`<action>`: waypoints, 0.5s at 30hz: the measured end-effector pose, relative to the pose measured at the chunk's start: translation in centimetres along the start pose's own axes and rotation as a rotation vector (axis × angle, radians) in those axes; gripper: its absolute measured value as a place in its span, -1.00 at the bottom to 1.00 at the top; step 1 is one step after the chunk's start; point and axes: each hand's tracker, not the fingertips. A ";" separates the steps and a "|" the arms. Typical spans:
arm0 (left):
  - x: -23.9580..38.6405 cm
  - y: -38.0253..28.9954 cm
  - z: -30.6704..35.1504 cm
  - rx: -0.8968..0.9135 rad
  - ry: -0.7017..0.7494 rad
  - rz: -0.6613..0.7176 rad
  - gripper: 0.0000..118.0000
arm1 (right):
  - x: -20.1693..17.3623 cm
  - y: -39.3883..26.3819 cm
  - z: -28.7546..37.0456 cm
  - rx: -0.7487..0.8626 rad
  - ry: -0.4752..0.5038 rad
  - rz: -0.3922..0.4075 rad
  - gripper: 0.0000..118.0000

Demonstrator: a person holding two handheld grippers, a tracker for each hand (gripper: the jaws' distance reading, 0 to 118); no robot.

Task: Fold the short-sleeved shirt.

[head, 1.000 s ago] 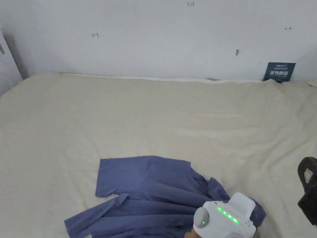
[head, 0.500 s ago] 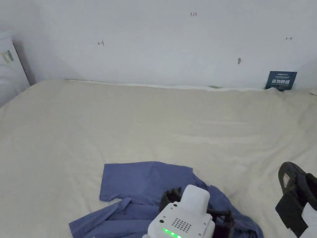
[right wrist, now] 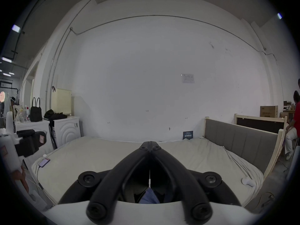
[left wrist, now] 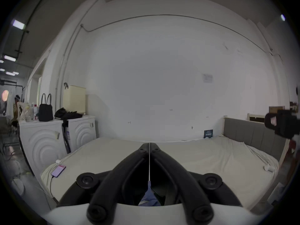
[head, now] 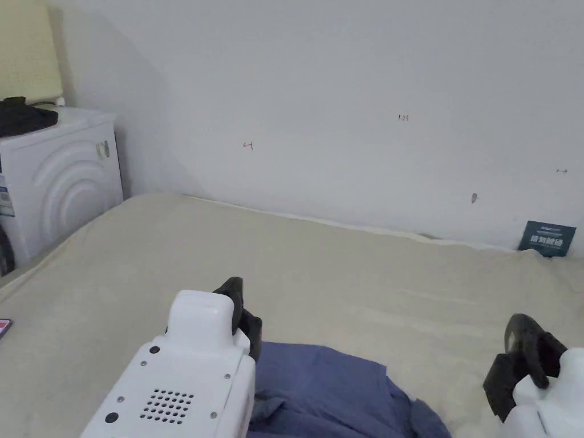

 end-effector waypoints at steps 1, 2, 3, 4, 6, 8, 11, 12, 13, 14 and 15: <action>-0.5 0.0 0.2 0.005 0.019 -0.016 -1.00 | 0.1 -0.1 0.4 0.004 0.018 -0.006 -0.99; -1.0 -0.1 0.5 -0.003 0.020 -0.013 -1.00 | 0.1 -0.2 0.7 0.007 0.021 -0.012 -0.99; -1.5 -0.2 0.6 -0.008 0.018 -0.002 -1.00 | 0.1 -0.2 0.9 0.005 0.018 -0.014 -0.99; -2.1 -0.3 0.5 -0.016 0.018 0.012 -1.00 | 0.2 -0.2 1.0 0.000 0.017 -0.016 -0.99; -3.1 -0.8 0.1 -0.039 0.009 0.029 -1.00 | 0.4 -0.3 1.0 -0.009 0.022 -0.022 -0.99; -4.6 -2.2 -1.2 -0.106 -0.030 0.046 -1.00 | 0.8 -0.4 1.0 -0.011 0.028 -0.039 -0.99; -6.7 -6.4 -4.1 -0.240 -0.133 0.015 -0.63 | 1.0 -1.1 0.5 -0.025 0.034 -0.043 -0.99; -7.2 -8.0 -5.1 -0.311 -0.111 0.001 0.06 | 1.1 -1.4 0.3 -0.030 0.035 -0.041 -0.99; -7.7 -10.0 -6.5 -0.407 -0.079 -0.019 0.83 | 1.1 -1.7 0.1 -0.036 0.035 -0.039 -0.99; -8.0 -12.1 -7.7 -0.490 -0.064 -0.038 1.00 | 1.2 -2.1 -0.3 -0.046 0.038 -0.036 -0.99; -8.8 -13.4 -7.5 -0.375 0.010 0.103 1.00 | 1.2 -2.5 -0.7 -0.057 0.039 -0.034 -0.99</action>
